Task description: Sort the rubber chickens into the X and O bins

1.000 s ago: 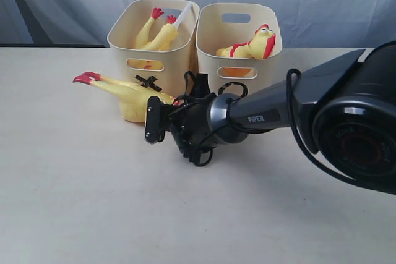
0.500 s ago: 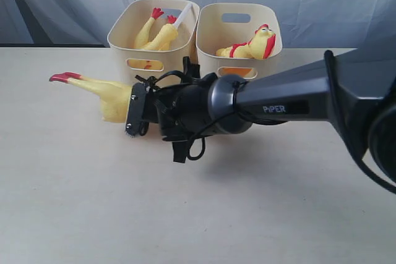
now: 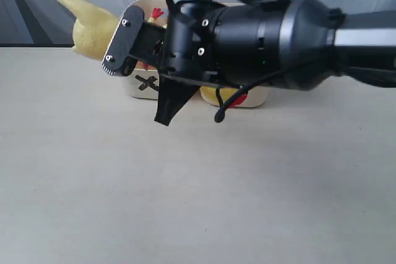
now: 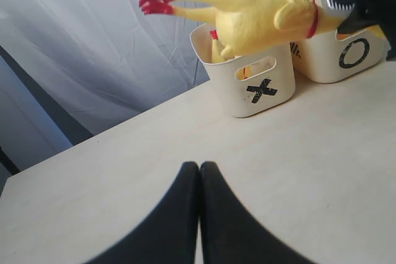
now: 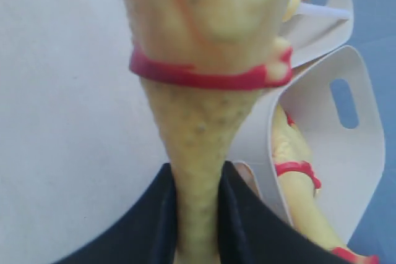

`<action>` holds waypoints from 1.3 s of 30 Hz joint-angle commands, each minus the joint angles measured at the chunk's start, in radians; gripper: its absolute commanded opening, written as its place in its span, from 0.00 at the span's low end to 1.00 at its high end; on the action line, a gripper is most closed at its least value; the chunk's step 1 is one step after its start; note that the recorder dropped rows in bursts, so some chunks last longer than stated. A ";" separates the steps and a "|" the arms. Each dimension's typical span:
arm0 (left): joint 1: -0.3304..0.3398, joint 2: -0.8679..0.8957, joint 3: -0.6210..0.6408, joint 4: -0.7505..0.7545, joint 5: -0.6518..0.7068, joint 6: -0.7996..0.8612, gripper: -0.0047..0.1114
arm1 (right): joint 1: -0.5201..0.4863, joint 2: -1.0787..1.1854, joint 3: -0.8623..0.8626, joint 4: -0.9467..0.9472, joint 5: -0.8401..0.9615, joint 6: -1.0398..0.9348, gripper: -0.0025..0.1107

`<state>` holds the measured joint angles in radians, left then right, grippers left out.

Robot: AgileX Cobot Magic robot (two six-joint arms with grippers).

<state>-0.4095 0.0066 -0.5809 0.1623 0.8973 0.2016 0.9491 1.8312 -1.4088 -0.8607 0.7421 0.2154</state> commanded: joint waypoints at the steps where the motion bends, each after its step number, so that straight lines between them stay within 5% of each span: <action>1: -0.003 -0.007 0.004 0.006 0.001 -0.007 0.04 | 0.001 -0.074 -0.002 -0.005 0.018 0.004 0.01; 39: -0.003 -0.007 0.004 0.004 0.001 -0.007 0.04 | -0.308 -0.061 -0.056 -0.525 0.228 0.138 0.01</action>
<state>-0.4095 0.0066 -0.5809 0.1623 0.9029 0.2016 0.6608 1.7298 -1.4322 -1.3066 0.9507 0.3395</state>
